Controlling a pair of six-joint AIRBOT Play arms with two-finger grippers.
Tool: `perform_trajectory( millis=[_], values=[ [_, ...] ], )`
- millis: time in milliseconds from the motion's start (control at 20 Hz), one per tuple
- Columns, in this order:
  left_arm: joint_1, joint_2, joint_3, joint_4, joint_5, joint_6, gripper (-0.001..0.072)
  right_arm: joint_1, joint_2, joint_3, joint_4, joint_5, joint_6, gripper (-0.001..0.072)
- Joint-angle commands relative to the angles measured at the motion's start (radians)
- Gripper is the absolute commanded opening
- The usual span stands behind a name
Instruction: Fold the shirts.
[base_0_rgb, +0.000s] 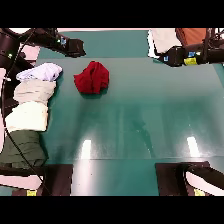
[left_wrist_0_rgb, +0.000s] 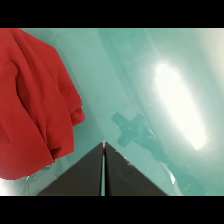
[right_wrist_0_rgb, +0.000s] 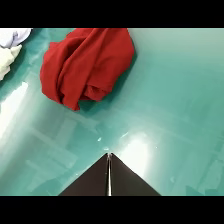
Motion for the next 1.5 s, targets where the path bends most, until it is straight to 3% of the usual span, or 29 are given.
perform_trajectory(
  millis=[0, 550, 750, 800, 850, 900, 1050, 1450],
  values=[
    [0.0, 0.0, 0.0, 0.0, 0.0, 0.0, 0.0026, 0.0, 0.0, 0.001, 0.0, 0.0, 0.0, 0.0016],
    [0.0, 0.0, 0.0, 0.0, 0.0, 0.0, 0.0026, 0.0, 0.0, 0.001, 0.0, -0.001, 0.0, 0.0017],
    [0.0, 0.0, 0.0, -0.014, 0.096, 0.003, 0.0028, 0.0, 0.0, 0.001, 0.001, -0.015, 0.0, 0.0017],
    [0.0, -0.002, 0.0, 0.016, 0.125, 0.026, 0.0164, 0.0, 0.0, 0.001, 0.002, -0.037, 0.0, 0.0016],
    [0.0, -0.01, 0.0, 0.07, 0.154, 0.026, 0.0496, 0.0, 0.0, 0.001, 0.006, -0.064, 0.0, 0.0017],
    [0.0, -0.025, -0.002, 0.156, 0.177, 0.013, 0.0556, 0.0, 0.0, 0.001, 0.006, -0.086, 0.0, 0.0016],
    [0.001, -0.113, -0.024, 0.327, 0.157, -0.113, 0.0558, 0.0, 0.0, 0.001, 0.009, -0.103, 0.0, 0.0017],
    [0.0, -0.371, -0.066, 0.26, 0.132, -0.139, 0.0557, 0.0, 0.0, 0.001, 0.01, -0.089, 0.001, 0.0017]
  ],
)
